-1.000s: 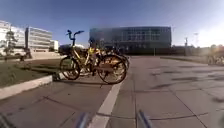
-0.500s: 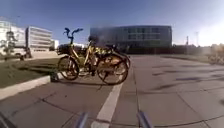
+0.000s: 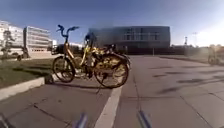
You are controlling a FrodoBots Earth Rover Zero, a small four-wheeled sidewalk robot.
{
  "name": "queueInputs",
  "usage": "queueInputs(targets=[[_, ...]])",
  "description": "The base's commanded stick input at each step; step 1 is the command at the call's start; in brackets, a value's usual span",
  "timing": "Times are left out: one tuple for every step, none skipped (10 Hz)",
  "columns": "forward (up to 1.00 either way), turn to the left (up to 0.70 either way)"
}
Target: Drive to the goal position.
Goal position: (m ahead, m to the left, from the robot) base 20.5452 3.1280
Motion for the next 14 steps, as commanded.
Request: queueInputs(targets=[[-0.04, 0.0], [-0.31, 0.01], [-0.45, 0.18], [-0.45, 0.27], [-0.45, 0.27], [-0.45, 0.27], [-0.45, 0.27], [-0.45, 0.27], [-0.45, 0.27], [-0.45, 0.27], [-0.45, 0.27], [-0.45, 0.27], [-0.45, 0.27], [-0.45, 0.27]])
